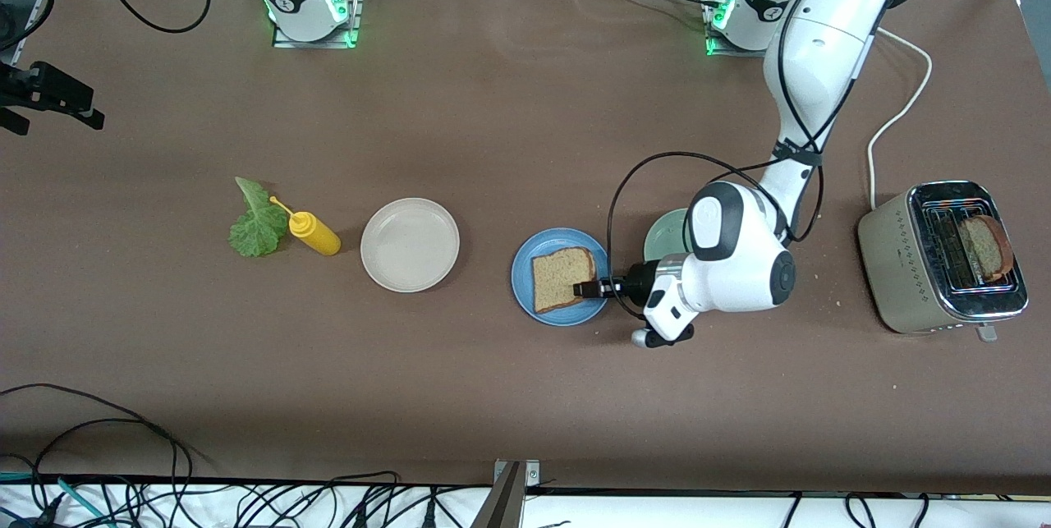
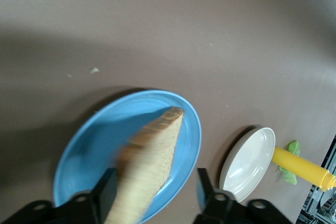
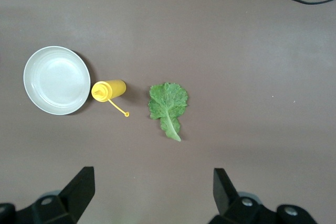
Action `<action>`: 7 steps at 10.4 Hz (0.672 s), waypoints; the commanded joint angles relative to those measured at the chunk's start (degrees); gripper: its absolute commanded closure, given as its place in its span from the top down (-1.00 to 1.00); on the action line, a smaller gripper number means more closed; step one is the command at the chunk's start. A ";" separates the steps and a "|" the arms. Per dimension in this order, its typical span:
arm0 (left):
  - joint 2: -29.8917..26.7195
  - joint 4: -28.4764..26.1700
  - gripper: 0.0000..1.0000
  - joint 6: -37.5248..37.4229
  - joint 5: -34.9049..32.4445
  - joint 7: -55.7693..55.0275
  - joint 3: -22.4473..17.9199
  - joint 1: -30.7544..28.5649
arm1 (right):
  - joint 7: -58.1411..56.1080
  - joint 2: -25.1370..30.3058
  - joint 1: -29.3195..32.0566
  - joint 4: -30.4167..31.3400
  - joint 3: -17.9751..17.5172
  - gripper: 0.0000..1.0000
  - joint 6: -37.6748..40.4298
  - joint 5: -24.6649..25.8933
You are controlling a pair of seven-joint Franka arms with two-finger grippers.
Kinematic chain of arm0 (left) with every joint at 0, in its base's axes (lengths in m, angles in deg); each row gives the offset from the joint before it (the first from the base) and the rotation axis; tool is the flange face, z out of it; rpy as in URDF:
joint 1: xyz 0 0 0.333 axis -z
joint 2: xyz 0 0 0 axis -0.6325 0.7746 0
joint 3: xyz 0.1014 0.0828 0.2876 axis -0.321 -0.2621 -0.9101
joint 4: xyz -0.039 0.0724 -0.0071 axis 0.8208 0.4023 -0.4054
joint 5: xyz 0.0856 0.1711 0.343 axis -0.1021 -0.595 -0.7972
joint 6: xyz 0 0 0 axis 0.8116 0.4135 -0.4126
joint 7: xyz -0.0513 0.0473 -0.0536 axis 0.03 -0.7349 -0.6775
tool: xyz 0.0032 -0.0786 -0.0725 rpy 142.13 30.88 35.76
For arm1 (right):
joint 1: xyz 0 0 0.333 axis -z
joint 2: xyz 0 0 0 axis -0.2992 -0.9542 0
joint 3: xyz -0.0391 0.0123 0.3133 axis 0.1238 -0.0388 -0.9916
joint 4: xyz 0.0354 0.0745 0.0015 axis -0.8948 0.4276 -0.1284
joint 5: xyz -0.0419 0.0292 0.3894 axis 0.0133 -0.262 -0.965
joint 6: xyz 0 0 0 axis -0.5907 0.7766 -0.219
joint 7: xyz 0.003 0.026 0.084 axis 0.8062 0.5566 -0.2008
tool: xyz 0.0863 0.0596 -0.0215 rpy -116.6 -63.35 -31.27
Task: Make sandwich in blue plate with both arms
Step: 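Lay the bread flat on the blue plate and open the left gripper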
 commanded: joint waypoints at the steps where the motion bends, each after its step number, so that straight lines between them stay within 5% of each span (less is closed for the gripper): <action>1: 0.32 -2.27 1.00 -0.33 1.56 1.85 -0.10 -0.92 | -0.22 0.21 0.34 -0.75 -0.23 1.00 0.89 -0.11; 7: -3.97 -4.83 1.00 -8.12 -2.28 1.76 -5.89 -4.08 | -0.22 0.21 0.34 -0.75 -0.23 1.00 0.89 -0.02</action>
